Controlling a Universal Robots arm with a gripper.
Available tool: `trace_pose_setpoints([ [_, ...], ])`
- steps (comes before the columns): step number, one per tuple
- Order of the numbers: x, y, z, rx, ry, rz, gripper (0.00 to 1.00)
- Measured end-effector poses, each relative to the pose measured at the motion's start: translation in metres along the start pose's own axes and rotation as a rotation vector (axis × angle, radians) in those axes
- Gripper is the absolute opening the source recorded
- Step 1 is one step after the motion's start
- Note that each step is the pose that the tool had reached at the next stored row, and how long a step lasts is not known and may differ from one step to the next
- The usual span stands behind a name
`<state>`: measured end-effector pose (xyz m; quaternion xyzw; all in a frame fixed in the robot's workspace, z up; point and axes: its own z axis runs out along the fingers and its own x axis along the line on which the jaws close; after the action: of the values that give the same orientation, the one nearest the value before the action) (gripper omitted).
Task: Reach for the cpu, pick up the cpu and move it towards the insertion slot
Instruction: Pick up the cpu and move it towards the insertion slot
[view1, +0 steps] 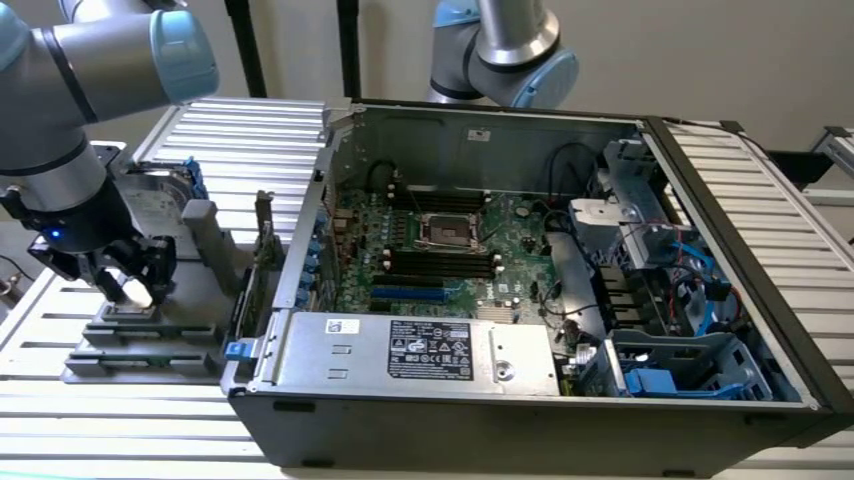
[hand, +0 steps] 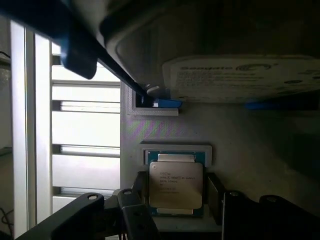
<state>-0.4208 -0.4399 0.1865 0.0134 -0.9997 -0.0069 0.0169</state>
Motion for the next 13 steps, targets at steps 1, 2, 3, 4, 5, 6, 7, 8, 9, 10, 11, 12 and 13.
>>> trace_pose_setpoints([
  [1, 0.0, 0.0, 0.0, 0.0, 0.0, 0.0, 0.58],
  [2, 0.0, 0.0, 0.0, 0.0, 0.0, 0.0, 0.58],
  [3, 0.0, 0.0, -0.0001, 0.0001, 0.0002, 0.0, 0.58],
  [4, 0.0, 0.0, -0.0002, 0.0003, 0.0004, 0.0, 0.56],
  [5, 0.0, 0.0, -0.0002, 0.0002, 0.0003, 0.0, 0.56],
  [6, 0.0, 0.0001, -0.0002, 0.0002, 0.0003, 0.0, 0.54],
  [7, 0.0, 0.0001, -0.0001, 0.0001, 0.0002, 0.0, 0.54],
  [8, 0.0, 0.0001, -0.0001, 0.0001, 0.0002, 0.0, 0.54],
  [9, 0.0, 0.0001, 0.0, 0.0, 0.0, 0.0, 0.54],
  [10, 0.0, 0.0001, 0.0, 0.0, 0.0, 0.0, 0.54],
  [11, 0.0, 0.0001, 0.0, 0.0, 0.0, 0.0, 0.54],
  [12, 0.0, 0.0001, 0.0, 0.0, 0.0, 0.0, 0.54],
  [13, 0.0, 0.0001, 0.0, 0.0, 0.0, 0.0, 0.54],
])
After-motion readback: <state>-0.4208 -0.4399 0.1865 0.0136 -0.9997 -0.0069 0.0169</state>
